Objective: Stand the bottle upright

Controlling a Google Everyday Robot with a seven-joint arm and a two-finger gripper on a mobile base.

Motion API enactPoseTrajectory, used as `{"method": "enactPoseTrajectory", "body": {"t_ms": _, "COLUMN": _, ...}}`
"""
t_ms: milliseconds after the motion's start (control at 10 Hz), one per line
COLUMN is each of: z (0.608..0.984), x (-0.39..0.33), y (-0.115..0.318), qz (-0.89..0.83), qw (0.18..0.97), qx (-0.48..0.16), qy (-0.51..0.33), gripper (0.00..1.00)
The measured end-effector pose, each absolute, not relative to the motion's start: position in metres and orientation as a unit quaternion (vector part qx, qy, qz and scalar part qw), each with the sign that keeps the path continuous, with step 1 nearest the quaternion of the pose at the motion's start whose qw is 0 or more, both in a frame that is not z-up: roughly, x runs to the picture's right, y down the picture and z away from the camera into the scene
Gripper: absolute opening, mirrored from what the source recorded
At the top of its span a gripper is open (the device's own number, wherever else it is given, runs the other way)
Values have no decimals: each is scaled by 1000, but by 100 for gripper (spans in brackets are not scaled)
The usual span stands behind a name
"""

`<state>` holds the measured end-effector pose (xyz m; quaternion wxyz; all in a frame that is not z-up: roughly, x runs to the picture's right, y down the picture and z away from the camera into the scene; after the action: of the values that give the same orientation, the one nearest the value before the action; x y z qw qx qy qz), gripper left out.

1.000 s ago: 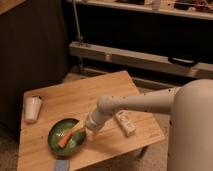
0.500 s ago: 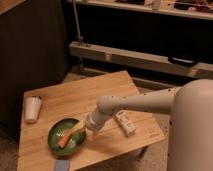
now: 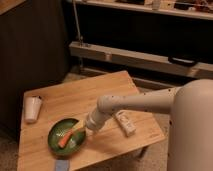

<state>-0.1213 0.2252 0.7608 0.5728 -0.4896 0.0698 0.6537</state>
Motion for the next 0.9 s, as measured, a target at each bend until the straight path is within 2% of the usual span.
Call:
{"method": "enactPoseTrajectory", "body": {"t_ms": 200, "z": 757, "x": -119, "y": 196, "qz": 631, "qw": 617, "qx": -466, "qy": 61, "gripper": 71}}
{"method": "enactPoseTrajectory", "body": {"t_ms": 600, "z": 749, "x": -78, "y": 93, "qz": 613, "qw": 697, "qx": -365, "qy": 73, "gripper": 71}}
{"method": "enactPoseTrajectory", "body": {"t_ms": 900, "z": 749, "x": -72, "y": 85, "qz": 614, "qw": 702, "qx": -354, "qy": 78, "gripper": 71}}
